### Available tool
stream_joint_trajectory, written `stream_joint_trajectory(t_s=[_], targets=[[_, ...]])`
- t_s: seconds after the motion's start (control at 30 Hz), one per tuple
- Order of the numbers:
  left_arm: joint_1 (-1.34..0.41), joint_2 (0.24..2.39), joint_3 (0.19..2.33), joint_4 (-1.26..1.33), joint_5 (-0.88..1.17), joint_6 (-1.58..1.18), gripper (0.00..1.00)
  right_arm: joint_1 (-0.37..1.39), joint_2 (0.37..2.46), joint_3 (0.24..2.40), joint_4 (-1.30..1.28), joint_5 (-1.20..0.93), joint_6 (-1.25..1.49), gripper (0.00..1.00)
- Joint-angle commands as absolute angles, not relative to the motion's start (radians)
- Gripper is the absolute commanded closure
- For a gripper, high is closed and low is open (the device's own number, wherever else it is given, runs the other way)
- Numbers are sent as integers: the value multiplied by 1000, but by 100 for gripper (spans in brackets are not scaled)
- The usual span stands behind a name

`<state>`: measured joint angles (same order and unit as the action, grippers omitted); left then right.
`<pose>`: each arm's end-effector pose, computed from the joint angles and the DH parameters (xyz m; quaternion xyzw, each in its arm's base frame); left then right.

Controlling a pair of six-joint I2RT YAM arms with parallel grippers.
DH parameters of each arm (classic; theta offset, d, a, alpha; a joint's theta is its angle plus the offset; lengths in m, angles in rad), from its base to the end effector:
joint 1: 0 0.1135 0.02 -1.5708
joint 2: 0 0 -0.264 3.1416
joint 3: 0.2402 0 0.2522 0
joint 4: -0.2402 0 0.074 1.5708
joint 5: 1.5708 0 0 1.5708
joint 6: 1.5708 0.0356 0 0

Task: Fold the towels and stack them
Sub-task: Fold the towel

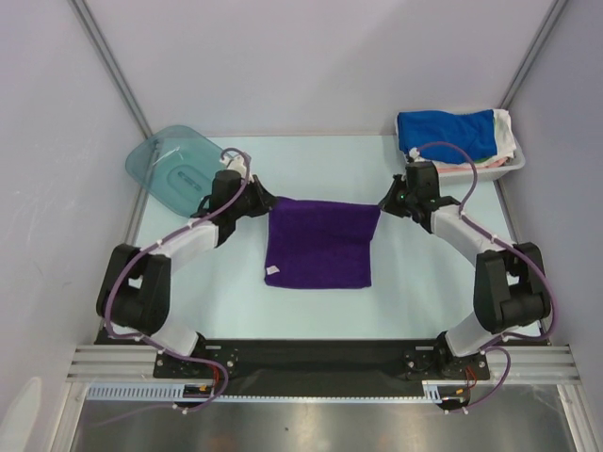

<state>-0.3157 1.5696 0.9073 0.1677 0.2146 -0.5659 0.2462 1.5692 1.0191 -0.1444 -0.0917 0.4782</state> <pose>0.3261 -0.1145 0.2225 -0.0521 0.8539 -0.3006 0.4216 0.3327 0.0870 0.2305 0.0854 0.9008 0.1890 0.3816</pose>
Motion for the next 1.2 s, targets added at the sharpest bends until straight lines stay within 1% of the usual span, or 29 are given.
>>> stream_joint_trajectory(t_s=[0.0, 0.13, 0.33, 0.53, 0.67, 0.83, 0.93, 1.03, 1.13, 1.17], targets=[[-307, 1465, 871, 333, 132, -515, 100, 212, 1496, 1103, -117, -141, 469, 100], [-307, 1358, 798, 400, 56, -497, 100, 210, 1437, 1141, -132, -143, 445, 100], [-331, 1178, 732, 384, -61, -443, 100, 215, 1275, 1118, -140, -156, 402, 100], [-442, 973, 697, 281, -190, -356, 100, 259, 1068, 1068, -173, -133, 347, 100], [-558, 836, 672, 238, -296, -302, 100, 310, 941, 1066, -222, -94, 301, 100], [-655, 660, 643, 172, -327, -284, 100, 347, 806, 1074, -293, -71, 298, 100], [-692, 597, 646, 129, -345, -288, 100, 362, 740, 1078, -337, -83, 316, 100], [-709, 580, 660, 98, -345, -334, 100, 367, 715, 1086, -365, -97, 354, 100], [-706, 630, 666, 97, -397, -388, 100, 367, 768, 1100, -393, -86, 374, 100], [-700, 690, 669, 92, -409, -402, 100, 367, 791, 1094, -387, -69, 377, 100]])
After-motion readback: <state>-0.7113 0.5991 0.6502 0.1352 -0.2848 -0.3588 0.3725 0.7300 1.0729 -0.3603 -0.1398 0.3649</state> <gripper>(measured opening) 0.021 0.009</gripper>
